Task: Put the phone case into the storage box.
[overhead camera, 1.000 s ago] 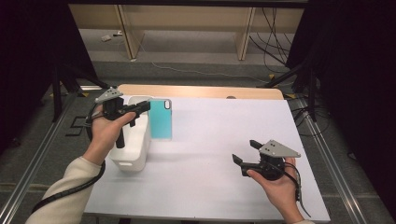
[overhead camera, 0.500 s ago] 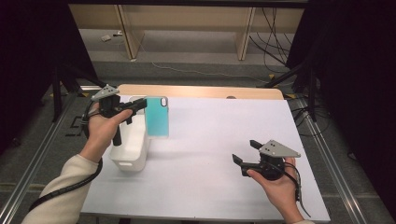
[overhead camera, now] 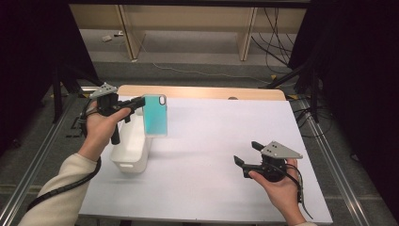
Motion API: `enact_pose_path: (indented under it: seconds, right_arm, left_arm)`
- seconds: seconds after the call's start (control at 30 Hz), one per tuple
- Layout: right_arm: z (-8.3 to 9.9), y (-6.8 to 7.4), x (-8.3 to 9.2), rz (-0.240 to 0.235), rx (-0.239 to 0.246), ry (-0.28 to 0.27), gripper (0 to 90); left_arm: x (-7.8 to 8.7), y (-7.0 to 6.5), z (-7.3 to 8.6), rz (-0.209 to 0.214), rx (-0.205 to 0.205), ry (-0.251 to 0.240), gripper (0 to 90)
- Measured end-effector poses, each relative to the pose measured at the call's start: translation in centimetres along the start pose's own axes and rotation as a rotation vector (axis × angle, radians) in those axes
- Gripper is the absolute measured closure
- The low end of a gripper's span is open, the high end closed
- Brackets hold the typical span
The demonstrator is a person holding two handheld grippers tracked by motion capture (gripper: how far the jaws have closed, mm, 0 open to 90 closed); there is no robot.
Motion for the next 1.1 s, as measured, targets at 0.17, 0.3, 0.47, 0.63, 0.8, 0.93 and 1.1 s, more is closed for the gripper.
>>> enact_pose_path:
  seconds: [0.17, 0.3, 0.47, 0.63, 0.8, 0.93, 1.1]
  right_arm:
    - [0.1, 0.1, 0.3, -0.001, -0.009, 0.027, 18.2]
    - [0.1, 0.1, 0.3, 0.0, -0.007, 0.027, 18.2]
    - [0.1, 0.1, 0.3, 0.001, -0.005, 0.029, 18.2]
    - [0.0, 0.1, 0.1, 0.002, -0.007, 0.009, 18.3]
    - [0.1, 0.1, 0.1, 0.0, 0.001, 0.007, 18.2]
    - [0.1, 0.1, 0.0, -0.003, 0.005, 0.008, 18.2]
    - [0.3, 0.2, 0.2, -0.004, -0.01, 0.029, 18.2]
  left_arm:
    - [0.0, 0.3, -0.1, -0.006, -0.002, -0.002, 84.1]
    - [0.0, 0.7, -0.3, -0.016, -0.002, -0.003, 84.1]
    - [0.1, 1.1, -0.5, -0.02, -0.005, -0.007, 84.1]
    - [0.1, 1.3, -0.7, -0.024, -0.005, -0.012, 84.1]
    - [0.1, 1.5, -1.0, -0.026, -0.007, -0.015, 84.0]
    - [0.2, 1.7, -1.2, -0.031, -0.009, -0.016, 84.1]
    - [0.2, 2.0, -1.4, -0.038, -0.008, -0.018, 84.1]
Point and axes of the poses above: each handheld gripper's, and its own axes: x roughly backward along the jaws, z roughly out of its underside, y roughly to its left, the point moved 10 cm from there along -x, roughly forward along the jaws, and after that the axes turned 15 degrees about -y, right-handed, at the moved point
